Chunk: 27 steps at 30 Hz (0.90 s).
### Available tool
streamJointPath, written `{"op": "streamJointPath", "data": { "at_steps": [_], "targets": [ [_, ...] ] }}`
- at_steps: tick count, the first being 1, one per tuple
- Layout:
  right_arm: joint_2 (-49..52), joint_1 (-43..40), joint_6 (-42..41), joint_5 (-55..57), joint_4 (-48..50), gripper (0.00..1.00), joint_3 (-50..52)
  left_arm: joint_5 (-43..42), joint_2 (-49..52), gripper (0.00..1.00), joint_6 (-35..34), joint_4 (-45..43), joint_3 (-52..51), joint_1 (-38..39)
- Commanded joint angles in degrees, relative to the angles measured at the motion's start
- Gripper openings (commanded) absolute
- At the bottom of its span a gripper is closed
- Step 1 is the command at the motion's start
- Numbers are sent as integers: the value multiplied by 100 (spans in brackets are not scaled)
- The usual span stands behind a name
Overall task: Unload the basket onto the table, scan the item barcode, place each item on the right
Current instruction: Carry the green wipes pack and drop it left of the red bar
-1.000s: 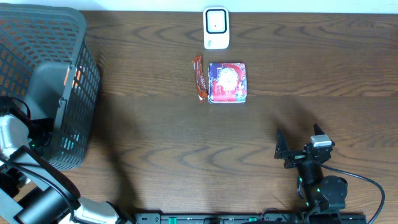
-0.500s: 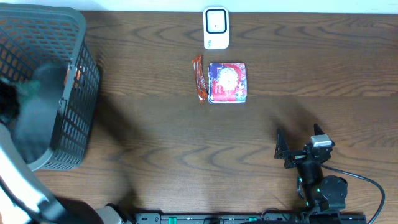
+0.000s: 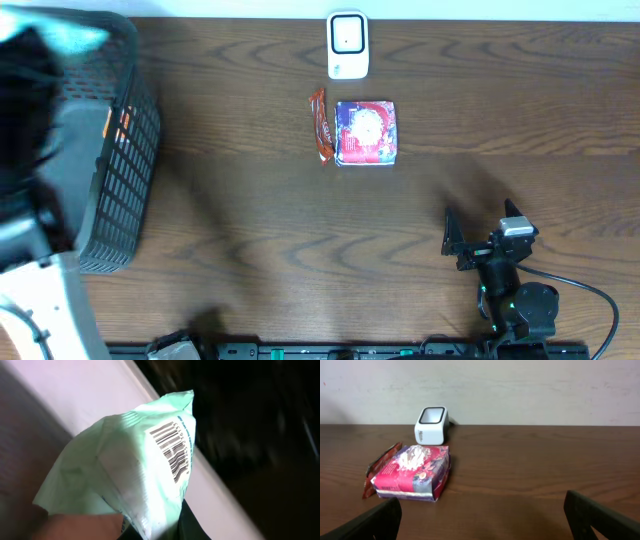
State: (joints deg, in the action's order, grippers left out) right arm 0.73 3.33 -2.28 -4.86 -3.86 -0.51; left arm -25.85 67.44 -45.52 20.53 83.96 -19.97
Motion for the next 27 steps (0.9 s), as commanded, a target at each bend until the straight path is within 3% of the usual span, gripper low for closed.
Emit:
{"op": "streamJointPath", "data": {
  "at_steps": [1, 3, 7, 15, 27],
  "targets": [
    [-11, -28, 66, 22, -17, 99, 20, -199, 304, 7, 1307, 13, 81, 1440],
    [-11, -28, 66, 24, -17, 99, 20, -160, 516, 7, 1860, 70, 81, 2127],
    [-11, -28, 66, 22, -17, 99, 20, 772, 1178, 7, 2693, 651, 81, 3353],
    [-11, -28, 66, 24, -17, 99, 20, 2640, 2520, 7, 3329, 1351, 79, 4068],
    [-9, -28, 66, 24, -17, 99, 20, 2031, 4205, 11, 3567, 1565, 76, 4181]
  ]
}}
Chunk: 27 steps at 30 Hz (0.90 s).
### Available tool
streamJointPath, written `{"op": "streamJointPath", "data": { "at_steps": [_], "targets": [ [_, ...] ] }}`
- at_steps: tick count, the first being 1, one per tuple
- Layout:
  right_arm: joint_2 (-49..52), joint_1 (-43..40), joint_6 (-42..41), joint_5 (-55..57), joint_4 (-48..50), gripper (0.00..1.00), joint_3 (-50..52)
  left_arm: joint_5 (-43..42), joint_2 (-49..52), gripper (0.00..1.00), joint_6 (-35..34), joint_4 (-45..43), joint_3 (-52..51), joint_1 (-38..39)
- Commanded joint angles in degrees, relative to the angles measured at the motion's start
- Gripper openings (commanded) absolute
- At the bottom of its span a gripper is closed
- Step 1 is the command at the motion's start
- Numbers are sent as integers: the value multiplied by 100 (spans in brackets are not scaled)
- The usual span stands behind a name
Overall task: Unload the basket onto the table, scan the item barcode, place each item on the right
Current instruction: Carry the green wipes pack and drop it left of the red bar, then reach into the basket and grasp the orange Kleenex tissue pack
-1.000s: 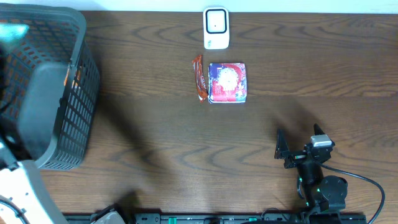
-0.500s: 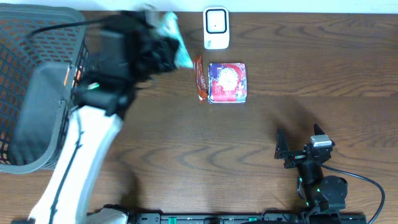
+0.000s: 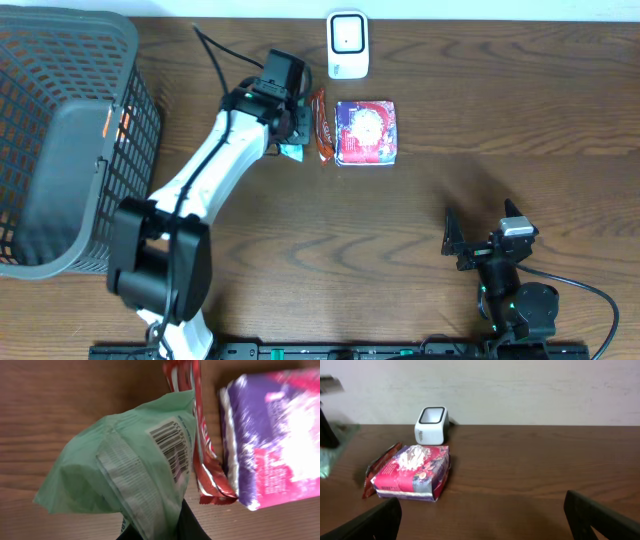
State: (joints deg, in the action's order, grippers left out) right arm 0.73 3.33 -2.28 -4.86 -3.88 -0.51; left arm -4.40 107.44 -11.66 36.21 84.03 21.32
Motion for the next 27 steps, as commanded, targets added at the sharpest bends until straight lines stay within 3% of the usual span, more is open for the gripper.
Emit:
{"op": "streamJointPath", "data": {
  "at_steps": [1, 2, 4, 8, 13, 17, 23, 27],
  "targets": [
    [-9, -28, 66, 24, -15, 99, 20, -111, 275, 12, 181, -4, 70, 50],
    [-9, -28, 66, 24, -15, 99, 20, -111, 304, 15, 179, -4, 70, 39],
    [-9, -28, 66, 24, -15, 99, 20, -111, 315, 44, 179, -31, 70, 24],
    [-9, -28, 66, 24, -15, 99, 20, -111, 103, 55, 179, -181, 111, 24],
    [-9, -28, 66, 24, -15, 99, 20, -109, -662, 58, 179, -208, 566, -177],
    [-9, -28, 66, 22, -15, 99, 20, -94, -1370, 68, 175, -330, 750, -573],
    [-9, -28, 66, 24, -15, 99, 20, -98, -2691, 69, -584, -796, 758, -1867],
    [-9, -28, 66, 24, -15, 99, 20, -98, -3185, 70, -667, -1062, 758, -3003]
  ]
}}
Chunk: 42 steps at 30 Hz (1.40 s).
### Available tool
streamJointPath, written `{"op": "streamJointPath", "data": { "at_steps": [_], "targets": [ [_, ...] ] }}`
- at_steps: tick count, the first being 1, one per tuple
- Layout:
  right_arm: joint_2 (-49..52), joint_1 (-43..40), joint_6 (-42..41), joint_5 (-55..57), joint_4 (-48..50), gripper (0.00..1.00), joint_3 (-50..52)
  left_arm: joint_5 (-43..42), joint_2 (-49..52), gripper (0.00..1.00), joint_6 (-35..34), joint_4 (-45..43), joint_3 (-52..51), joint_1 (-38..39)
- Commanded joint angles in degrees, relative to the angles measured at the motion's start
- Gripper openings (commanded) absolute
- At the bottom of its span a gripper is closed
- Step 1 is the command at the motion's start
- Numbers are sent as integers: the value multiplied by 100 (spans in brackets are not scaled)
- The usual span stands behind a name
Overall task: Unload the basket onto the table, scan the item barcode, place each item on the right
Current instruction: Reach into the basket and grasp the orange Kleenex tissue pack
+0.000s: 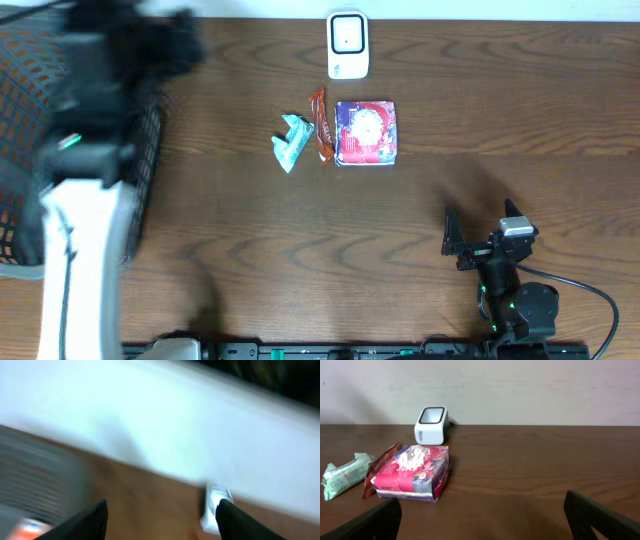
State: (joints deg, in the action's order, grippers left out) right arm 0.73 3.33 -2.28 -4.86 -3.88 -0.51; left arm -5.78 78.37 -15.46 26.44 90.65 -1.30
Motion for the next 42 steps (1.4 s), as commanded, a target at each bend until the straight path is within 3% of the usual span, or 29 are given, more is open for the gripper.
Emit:
{"op": "streamJointPath", "data": {
  "at_steps": [1, 7, 11, 14, 24, 28, 33, 42],
  "targets": [
    [-9, -28, 66, 24, -15, 99, 20, 39, -328, 70, -286, -109, 96, -1038],
    [-9, -28, 66, 24, -15, 99, 20, 39, -72, 70, -284, 68, 92, -2433],
    [-9, -28, 66, 22, -15, 99, 20, 39, 398, 75, -282, 350, 70, -2868],
    [-9, -28, 66, 24, -15, 99, 20, 39, 844, 75, -170, 498, 68, -2922],
    [-9, -28, 66, 24, -15, 99, 20, 39, 2253, 75, 1438, 658, 66, -2922],
    [-9, -28, 66, 24, -15, 99, 20, -7, 2684, 75, 1646, 739, 66, -2922],
    [-9, -28, 66, 24, -15, 99, 20, -704, 3067, 81, 2000, 715, 66, -2916],
    [-9, -28, 66, 22, -15, 99, 20, -710, 3652, 81, 2651, 544, 61, -2911]
  ]
}}
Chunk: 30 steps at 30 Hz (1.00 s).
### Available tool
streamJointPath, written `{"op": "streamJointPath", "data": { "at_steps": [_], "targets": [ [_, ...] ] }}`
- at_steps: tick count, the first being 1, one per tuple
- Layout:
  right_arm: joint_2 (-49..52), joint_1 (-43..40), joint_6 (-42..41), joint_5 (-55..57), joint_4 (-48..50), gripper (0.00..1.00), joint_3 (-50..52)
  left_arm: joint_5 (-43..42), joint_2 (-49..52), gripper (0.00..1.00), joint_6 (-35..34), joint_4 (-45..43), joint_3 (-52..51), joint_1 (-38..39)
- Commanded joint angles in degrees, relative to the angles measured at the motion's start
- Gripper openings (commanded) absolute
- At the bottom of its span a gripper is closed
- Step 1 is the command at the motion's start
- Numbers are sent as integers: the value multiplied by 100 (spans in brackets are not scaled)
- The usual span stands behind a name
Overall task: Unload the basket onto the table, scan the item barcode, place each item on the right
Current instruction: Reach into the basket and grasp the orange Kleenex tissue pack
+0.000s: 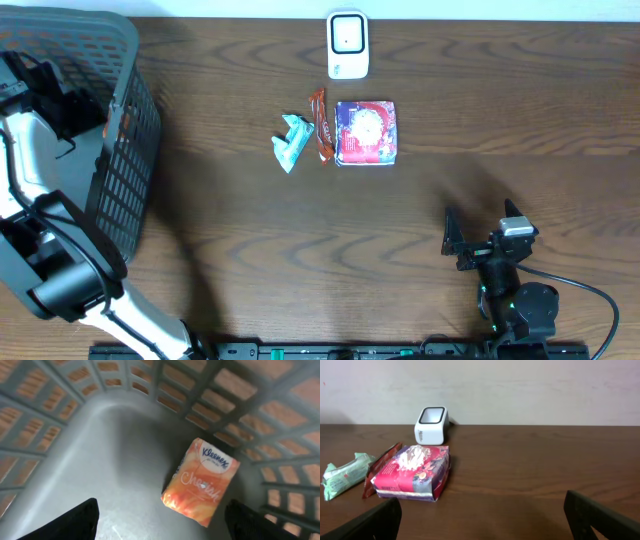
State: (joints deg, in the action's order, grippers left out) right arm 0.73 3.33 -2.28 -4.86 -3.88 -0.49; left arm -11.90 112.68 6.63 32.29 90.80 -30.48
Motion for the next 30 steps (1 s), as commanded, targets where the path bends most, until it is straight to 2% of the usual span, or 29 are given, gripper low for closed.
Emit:
{"op": "streamJointPath", "data": {
  "at_steps": [1, 6, 17, 18, 21, 26, 27, 30],
  "targets": [
    [-9, -28, 66, 24, -15, 99, 17, -98, 289, 81, 479, -70, 46, 7],
    [-9, -28, 66, 24, -15, 99, 17, -118, 518, 75, 474, -310, 39, 33],
    [-9, -28, 66, 24, -15, 99, 17, -251, 833, 73, 472, -577, 4, 483],
    [-9, -28, 66, 24, -15, 99, 17, -247, 848, 69, 472, -562, -24, 525],
    [-9, -28, 66, 22, -15, 99, 17, -236, 890, 69, 474, -564, -118, 581],
    [-9, -28, 66, 24, -15, 99, 17, 170, 1091, 67, 472, -439, -151, 577],
    [-9, -28, 66, 24, -15, 99, 17, 247, 1143, 64, 472, -402, -151, 577],
    [-9, -28, 66, 24, -15, 99, 17, 251, 1196, 45, 472, -330, -151, 575]
  ]
}}
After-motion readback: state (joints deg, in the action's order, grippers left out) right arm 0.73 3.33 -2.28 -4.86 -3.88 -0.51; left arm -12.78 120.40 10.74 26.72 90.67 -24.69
